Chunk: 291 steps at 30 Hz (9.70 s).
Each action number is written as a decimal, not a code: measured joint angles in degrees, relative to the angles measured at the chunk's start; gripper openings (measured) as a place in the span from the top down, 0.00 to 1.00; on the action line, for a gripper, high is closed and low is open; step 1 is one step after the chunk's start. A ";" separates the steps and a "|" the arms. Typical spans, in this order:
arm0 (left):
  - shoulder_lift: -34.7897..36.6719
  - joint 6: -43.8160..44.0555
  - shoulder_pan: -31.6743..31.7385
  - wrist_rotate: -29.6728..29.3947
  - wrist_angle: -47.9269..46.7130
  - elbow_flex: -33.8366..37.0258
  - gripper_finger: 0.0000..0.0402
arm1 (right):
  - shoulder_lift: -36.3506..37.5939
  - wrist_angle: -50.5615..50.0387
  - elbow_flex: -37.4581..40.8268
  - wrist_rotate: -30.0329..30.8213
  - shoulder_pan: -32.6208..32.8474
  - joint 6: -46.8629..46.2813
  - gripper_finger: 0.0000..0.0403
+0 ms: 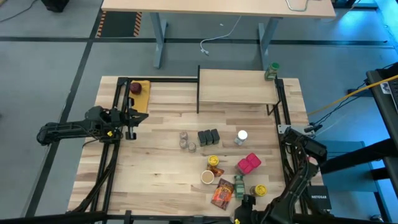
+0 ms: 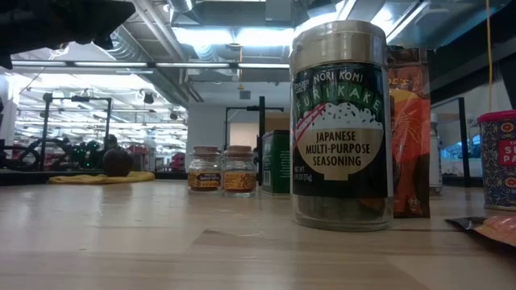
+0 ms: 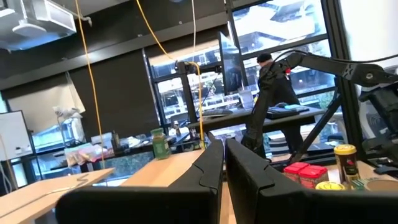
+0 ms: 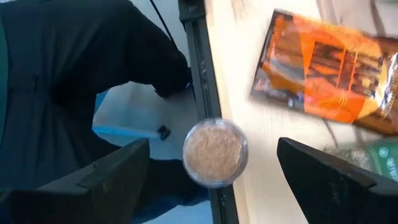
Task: Shelf spices
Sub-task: Move the brown seasoning bottle to the center of the table, then put the green seasoning bottle on the shelf and align it with the other green seasoning bottle
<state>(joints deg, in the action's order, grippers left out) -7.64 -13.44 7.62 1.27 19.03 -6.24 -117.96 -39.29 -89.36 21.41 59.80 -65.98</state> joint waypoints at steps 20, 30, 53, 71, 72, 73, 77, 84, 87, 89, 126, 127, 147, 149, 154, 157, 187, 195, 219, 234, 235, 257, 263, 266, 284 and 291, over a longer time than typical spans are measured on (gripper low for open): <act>0.00 0.78 0.00 0.01 -0.15 0.02 0.97 | -0.05 1.75 1.96 -0.63 -1.04 0.61 0.11; 0.00 1.67 0.00 0.01 -0.15 0.02 0.97 | -0.05 3.27 2.91 -1.53 -1.10 0.62 0.11; -0.02 1.74 0.00 0.01 -0.48 0.04 0.97 | -3.79 5.77 2.89 -4.21 -2.54 3.28 0.38; 0.00 1.67 0.00 0.01 -0.39 0.04 0.97 | -3.81 2.81 -1.43 -3.46 -5.97 7.47 0.51; -0.01 1.67 0.00 0.01 -0.41 0.04 0.97 | -3.81 1.63 -2.52 -3.51 -6.23 8.21 0.51; 0.00 1.83 -0.01 0.01 -0.39 0.04 0.97 | -3.81 0.23 -3.62 -3.61 -6.40 9.13 0.51; 0.00 2.81 -0.02 0.01 -0.41 0.04 0.97 | -3.81 -5.48 -8.78 0.53 -7.11 12.56 0.51; 0.00 2.98 -0.02 0.01 -0.42 0.04 0.97 | -3.79 -7.04 -14.00 6.08 -12.17 24.65 0.50; 0.00 3.20 -0.02 0.01 -0.42 0.04 0.97 | -3.79 -7.78 -15.23 6.02 -14.56 30.82 0.51; 0.00 3.20 -0.02 0.01 -0.42 0.04 0.97 | -3.79 -8.04 -17.11 5.68 -16.24 34.30 0.51; -0.01 6.63 -0.04 0.01 -0.50 0.07 0.97 | -11.09 12.85 -9.49 -10.39 -44.45 58.85 0.48; 0.00 6.63 -0.04 0.01 -0.42 0.07 0.97 | -11.43 13.63 -9.49 -10.28 -44.56 58.60 0.48; -0.01 8.60 -0.02 -0.45 -0.42 0.07 0.97 | -12.22 13.46 -10.76 -10.94 -45.22 53.15 0.31; -0.02 8.62 -0.02 -0.45 -0.44 0.07 0.97 | -11.49 10.09 -12.89 -11.50 -45.23 53.50 0.30; -0.02 7.98 -0.02 -0.49 -0.52 0.07 0.97 | -8.32 0.92 -19.22 -11.34 -43.66 53.76 0.29; -0.02 6.77 -0.02 -0.47 -0.51 0.07 0.97 | -6.05 -7.10 -22.89 -8.70 -42.04 51.02 0.29; -0.02 9.87 -0.02 -0.51 -0.04 0.07 0.97 | 4.45 -43.93 -19.91 -3.00 -14.42 -15.41 0.29; -0.01 10.23 -0.02 -0.49 -0.17 0.07 0.97 | 4.36 -40.12 -11.30 -10.06 -17.50 -16.36 0.29; -0.02 9.80 -0.02 -0.49 -0.50 0.07 0.97 | 4.43 -24.59 6.02 -11.98 -14.52 -30.64 0.29; -0.02 9.59 -0.01 -0.49 -0.41 0.07 0.97 | 4.43 -17.59 10.99 -13.51 -14.48 -36.03 0.29; -0.02 9.59 -0.02 -0.49 -0.39 0.07 0.97 | 4.43 -16.87 11.40 -13.49 -14.48 -35.99 0.29; -0.02 9.61 -0.01 -0.49 -0.42 0.07 0.97 | 4.34 -12.71 12.71 -10.27 -14.44 -28.22 0.49; -0.02 9.61 -0.02 -0.49 -0.42 0.07 0.97 | 4.34 -22.09 4.97 -7.44 -14.39 -26.77 0.49; -0.02 9.61 -0.02 -0.49 -0.42 0.07 0.97 | 4.34 -26.22 0.67 -4.58 -13.75 -25.91 0.49; 0.00 17.92 -0.07 -0.42 2.11 0.02 0.97 | 4.36 -25.92 -8.56 23.63 -9.95 -17.04 0.49; -0.38 24.71 -0.24 5.77 2.90 0.02 0.97 | 4.40 -14.60 -6.42 32.99 -10.34 -4.98 0.49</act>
<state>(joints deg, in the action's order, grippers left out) -8.02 11.26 7.38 7.03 21.92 -6.22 -113.56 -53.89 -95.78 54.39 49.46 -70.96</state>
